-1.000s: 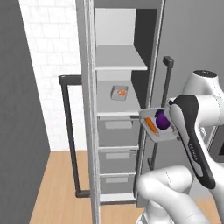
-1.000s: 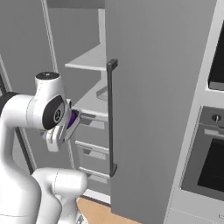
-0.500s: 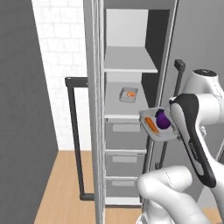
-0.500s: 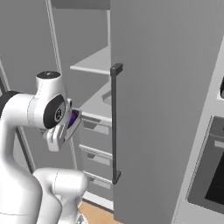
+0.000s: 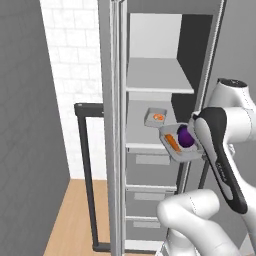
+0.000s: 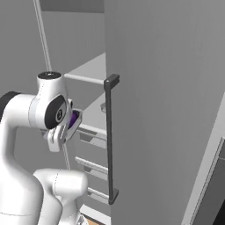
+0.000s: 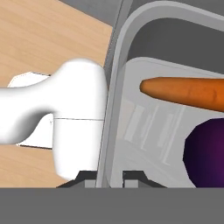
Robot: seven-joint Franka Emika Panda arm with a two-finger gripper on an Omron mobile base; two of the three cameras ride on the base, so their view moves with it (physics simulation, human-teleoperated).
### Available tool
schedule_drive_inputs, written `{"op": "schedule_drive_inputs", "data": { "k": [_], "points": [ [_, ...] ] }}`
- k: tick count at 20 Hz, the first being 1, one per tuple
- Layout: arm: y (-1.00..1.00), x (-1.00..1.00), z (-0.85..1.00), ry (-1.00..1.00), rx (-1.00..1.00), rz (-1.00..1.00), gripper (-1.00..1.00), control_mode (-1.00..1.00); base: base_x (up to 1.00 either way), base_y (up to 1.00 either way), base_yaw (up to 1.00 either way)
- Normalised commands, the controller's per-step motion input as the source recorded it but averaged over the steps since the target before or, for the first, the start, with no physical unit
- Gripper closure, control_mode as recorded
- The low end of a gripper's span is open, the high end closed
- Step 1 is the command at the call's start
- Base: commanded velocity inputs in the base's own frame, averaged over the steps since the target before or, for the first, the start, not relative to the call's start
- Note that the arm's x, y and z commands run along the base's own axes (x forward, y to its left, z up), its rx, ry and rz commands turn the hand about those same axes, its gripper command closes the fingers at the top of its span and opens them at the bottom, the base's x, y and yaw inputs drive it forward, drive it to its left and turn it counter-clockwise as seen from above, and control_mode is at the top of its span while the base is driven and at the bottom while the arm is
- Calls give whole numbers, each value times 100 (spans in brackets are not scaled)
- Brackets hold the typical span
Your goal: Take the meat container that has the shrimp and place it on the second highest rack of the freezer. Then take the vegetable container that has the eggplant and carrot and place it on the highest rack of the freezer.
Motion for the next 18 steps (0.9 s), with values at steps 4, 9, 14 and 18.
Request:
{"op": "schedule_drive_inputs", "data": {
  "k": [4,9,14,18],
  "points": [
    [0,0,0,0,0,0,100,100,36,33,1],
    [0,0,0,0,0,0,100,100,25,25,0],
    [0,-1,0,-1,0,0,100,-100,0,4,0],
    [5,-28,48,-22,0,-4,100,-100,0,0,0]
  ]
}}
